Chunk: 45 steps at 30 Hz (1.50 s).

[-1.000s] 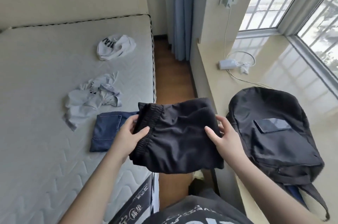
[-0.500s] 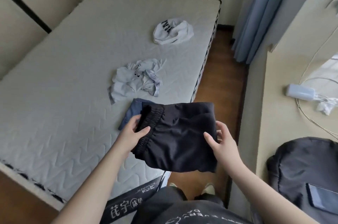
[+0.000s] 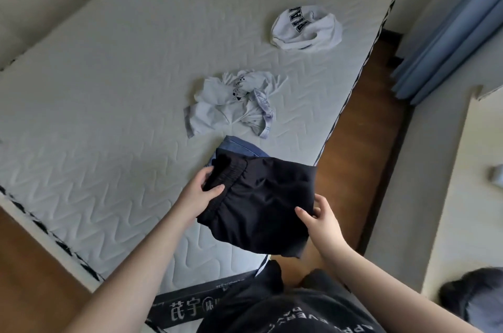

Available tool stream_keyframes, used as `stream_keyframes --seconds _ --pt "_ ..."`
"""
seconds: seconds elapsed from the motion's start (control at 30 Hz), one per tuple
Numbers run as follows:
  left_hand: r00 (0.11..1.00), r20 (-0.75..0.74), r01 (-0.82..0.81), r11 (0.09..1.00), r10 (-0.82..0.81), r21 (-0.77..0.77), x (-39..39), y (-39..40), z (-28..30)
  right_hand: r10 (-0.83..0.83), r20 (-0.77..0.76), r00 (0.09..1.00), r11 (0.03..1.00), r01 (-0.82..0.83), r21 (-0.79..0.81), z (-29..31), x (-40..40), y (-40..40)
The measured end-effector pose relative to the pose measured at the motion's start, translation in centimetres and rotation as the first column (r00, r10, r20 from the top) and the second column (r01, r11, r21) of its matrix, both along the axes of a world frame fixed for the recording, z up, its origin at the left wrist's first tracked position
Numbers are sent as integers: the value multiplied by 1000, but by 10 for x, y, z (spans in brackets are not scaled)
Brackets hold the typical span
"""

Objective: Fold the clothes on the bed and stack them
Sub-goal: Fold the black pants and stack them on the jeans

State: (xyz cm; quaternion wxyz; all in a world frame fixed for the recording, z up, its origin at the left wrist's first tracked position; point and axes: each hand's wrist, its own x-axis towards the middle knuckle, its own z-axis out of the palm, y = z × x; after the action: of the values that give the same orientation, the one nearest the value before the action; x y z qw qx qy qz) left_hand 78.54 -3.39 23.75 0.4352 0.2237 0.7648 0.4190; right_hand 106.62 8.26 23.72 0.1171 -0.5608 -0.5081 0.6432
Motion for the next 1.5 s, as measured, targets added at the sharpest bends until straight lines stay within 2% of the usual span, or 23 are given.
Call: stream_keyframes --seconds 0.3,0.53,0.67,0.77,0.97,1.07,1.2,1.27,1.33,1.37,1.4,1.43,1.5 --pt "996 -16 84 984 -88 -157 -61 57 -59 -52 121 991 990 67 -122 -65 -52 25" --pt "967 -86 205 932 -240 -298 -94 105 -131 -82 146 986 966 115 -230 -147 -87 53" --pt "962 -86 216 916 -259 -339 -115 120 -174 -51 169 984 954 98 -284 -192 -101 56" --pt "970 -85 176 903 -226 -392 -119 123 -202 -15 206 978 967 67 -247 -214 -106 60" --pt "994 -76 46 927 -80 -371 -114 112 -239 -196 122 973 956 217 -196 -235 -114 76" --pt "992 -108 18 928 -62 -371 -119 113 -245 -174 206 963 975 198 -104 -243 -116 79" --pt "972 -199 37 920 -123 -389 -124 120 -253 -105 354 929 994 111 4 -248 -114 85" --pt "934 -296 52 897 -199 -438 -121 123 -255 -25 436 899 1000 20 15 -247 -114 92" --pt "851 -442 31 865 -286 -501 -114 126 -256 48 495 868 999 -46 -15 -245 -115 97" --pt "797 -529 -4 874 -291 -486 -108 127 -255 52 514 856 998 -58 -5 -241 -115 98" --pt "739 -619 -34 903 -266 -428 -102 127 -253 29 528 849 995 -74 64 -238 -115 97" --pt "667 -708 -40 938 -233 -346 -94 126 -250 -11 532 847 973 -113 200 -236 -114 96" --pt "490 -846 50 976 -210 -213 -80 123 -247 -34 487 873 822 -253 511 -232 -115 91"
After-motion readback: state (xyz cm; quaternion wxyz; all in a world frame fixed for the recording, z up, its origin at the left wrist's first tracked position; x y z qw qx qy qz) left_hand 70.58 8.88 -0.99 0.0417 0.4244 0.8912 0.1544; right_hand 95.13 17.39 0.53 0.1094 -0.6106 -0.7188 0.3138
